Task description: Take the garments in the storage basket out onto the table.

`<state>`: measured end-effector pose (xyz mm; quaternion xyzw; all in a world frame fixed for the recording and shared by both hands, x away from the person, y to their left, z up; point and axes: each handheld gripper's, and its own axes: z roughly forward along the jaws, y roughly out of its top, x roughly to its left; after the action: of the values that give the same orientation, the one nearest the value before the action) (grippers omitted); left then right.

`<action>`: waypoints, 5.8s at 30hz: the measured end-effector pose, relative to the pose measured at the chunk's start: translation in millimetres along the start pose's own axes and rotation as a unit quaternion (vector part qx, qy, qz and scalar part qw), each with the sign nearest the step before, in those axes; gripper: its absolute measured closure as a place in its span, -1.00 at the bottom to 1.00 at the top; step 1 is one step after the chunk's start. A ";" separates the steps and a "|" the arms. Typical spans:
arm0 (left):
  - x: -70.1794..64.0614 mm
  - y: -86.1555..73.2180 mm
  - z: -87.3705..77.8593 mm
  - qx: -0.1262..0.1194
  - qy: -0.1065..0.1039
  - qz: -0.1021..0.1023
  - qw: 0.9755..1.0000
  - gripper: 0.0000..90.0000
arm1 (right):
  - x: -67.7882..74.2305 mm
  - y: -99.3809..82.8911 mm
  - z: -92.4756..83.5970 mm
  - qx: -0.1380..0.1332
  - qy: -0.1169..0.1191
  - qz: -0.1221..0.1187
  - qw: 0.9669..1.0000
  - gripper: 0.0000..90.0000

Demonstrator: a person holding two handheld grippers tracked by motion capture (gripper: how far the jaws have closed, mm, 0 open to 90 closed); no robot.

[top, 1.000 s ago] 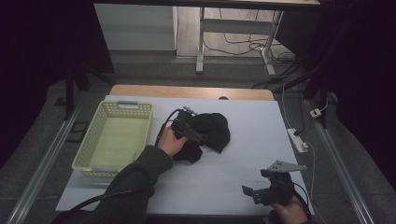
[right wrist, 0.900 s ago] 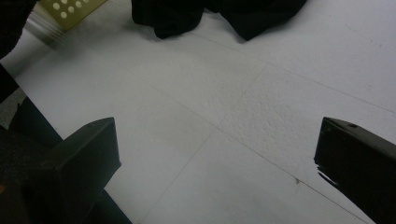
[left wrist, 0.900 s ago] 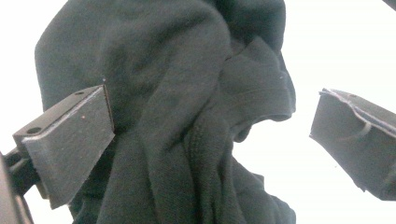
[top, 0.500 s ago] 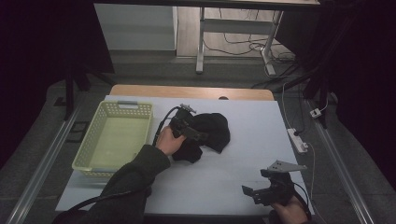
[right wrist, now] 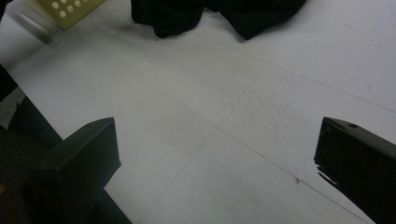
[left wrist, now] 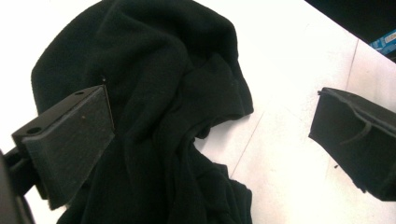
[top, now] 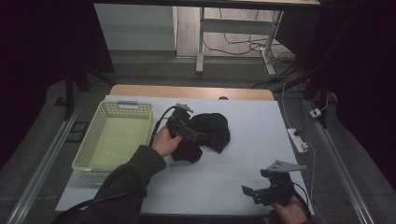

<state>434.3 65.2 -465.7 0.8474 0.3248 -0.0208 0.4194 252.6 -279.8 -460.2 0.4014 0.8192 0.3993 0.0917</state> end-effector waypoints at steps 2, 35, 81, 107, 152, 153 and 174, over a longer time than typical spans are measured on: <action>-0.9 -0.5 -2.9 -0.001 0.002 0.002 1.000 -1.00 | -0.1 0.1 0.1 0.000 -0.001 0.001 1.000 -1.00; -14.4 -23.1 -44.3 -0.035 -0.005 0.009 0.999 -1.00 | -0.4 0.3 0.2 -0.002 -0.005 0.005 1.000 -1.00; -31.2 -82.2 -85.4 -0.040 0.004 -0.005 0.999 -1.00 | 0.3 0.2 -0.4 -0.005 -0.006 0.002 1.000 -1.00; -36.2 -128.1 -122.8 -0.064 0.015 -0.040 0.997 -1.00 | 0.5 0.4 -0.3 -0.002 -0.007 0.000 1.000 -1.00; -49.5 -218.8 -186.0 -0.089 0.070 -0.107 0.988 -1.00 | 1.0 0.5 0.1 -0.002 -0.010 0.000 1.000 -1.00; -50.1 -220.3 -187.7 -0.091 0.072 -0.108 0.987 -1.00 | 1.1 0.5 0.1 -0.002 -0.010 0.000 1.000 -1.00; -63.1 -251.4 -218.8 -0.108 0.125 -0.128 0.978 -1.00 | 1.2 0.6 -0.1 -0.001 -0.013 0.000 1.000 -1.00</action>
<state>189.9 299.9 -480.0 0.7446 0.4804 0.0668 0.4586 252.2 -278.8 -459.5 0.4068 0.8174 0.3948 0.1028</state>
